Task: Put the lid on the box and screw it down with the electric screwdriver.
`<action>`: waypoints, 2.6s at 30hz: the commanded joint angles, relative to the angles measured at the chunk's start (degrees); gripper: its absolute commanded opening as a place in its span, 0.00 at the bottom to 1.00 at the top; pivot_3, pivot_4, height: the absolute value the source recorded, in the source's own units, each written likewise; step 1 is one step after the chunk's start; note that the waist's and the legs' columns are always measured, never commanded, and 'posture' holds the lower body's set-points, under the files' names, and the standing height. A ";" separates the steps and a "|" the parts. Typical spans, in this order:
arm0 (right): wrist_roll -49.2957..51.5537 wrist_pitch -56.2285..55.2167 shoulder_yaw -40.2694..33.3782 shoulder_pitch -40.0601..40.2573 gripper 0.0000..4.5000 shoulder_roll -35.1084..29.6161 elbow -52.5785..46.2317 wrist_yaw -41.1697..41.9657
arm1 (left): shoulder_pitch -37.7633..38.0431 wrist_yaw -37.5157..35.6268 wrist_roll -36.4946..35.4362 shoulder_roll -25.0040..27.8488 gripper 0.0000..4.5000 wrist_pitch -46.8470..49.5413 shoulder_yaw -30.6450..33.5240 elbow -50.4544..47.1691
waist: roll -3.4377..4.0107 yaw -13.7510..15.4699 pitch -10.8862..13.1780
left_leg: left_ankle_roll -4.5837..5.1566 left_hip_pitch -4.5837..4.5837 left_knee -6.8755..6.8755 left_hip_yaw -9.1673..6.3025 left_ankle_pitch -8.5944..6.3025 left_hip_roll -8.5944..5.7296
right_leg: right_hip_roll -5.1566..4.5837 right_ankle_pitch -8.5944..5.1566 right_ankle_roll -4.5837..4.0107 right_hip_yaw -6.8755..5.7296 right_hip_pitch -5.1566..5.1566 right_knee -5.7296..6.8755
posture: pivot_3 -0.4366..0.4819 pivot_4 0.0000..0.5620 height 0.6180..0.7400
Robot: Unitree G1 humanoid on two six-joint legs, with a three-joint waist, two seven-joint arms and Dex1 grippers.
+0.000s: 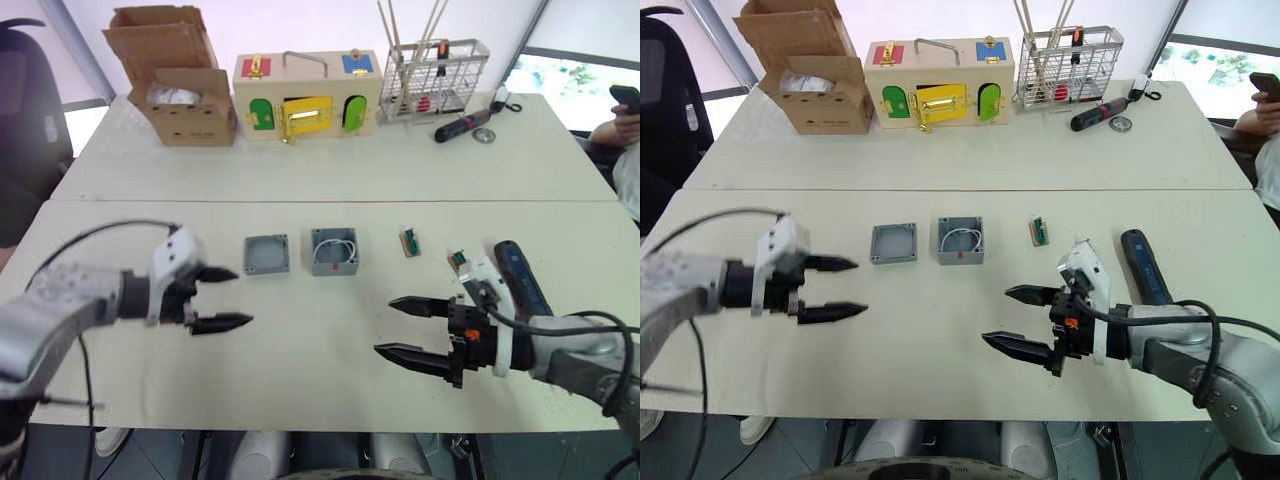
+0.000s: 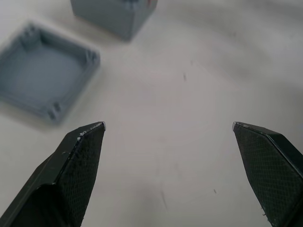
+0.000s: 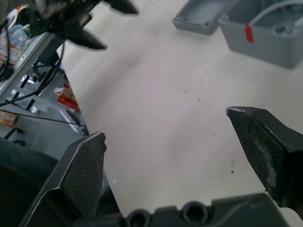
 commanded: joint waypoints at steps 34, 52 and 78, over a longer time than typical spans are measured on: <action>5.08 0.57 -0.26 -1.79 1.00 1.09 -9.48 -26.01 | -39.21 -17.99 38.31 -33.50 0.80 -26.02 -34.34 45.00 | -0.17 -0.28 0.09 | 0.29 -0.34 0.83 -0.02 -0.14 -0.11 | 0.02 -0.01 0.05 -0.18 -0.22 0.70 | 0.48 0.27 1.00; 8.43 -0.86 -1.39 1.44 1.00 -2.28 -10.00 -23.08 | -39.96 -23.57 37.12 -35.61 0.01 -44.34 -31.48 48.45 | -0.17 -0.21 0.09 | 0.30 -0.35 0.85 -0.02 -0.14 -0.11 | 0.01 -0.01 0.05 -0.18 -0.22 0.71 | 0.48 0.27 1.00; 6.66 -5.59 -1.47 9.37 1.00 -3.11 -11.64 -23.72 | -49.66 -30.71 35.28 -39.96 0.20 -72.97 -46.77 70.59 | -0.24 -0.31 0.13 | 0.50 -0.35 0.94 -0.02 -0.26 -0.15 | 0.00 -0.01 0.06 -0.22 -0.15 0.71 | 0.48 0.27 1.00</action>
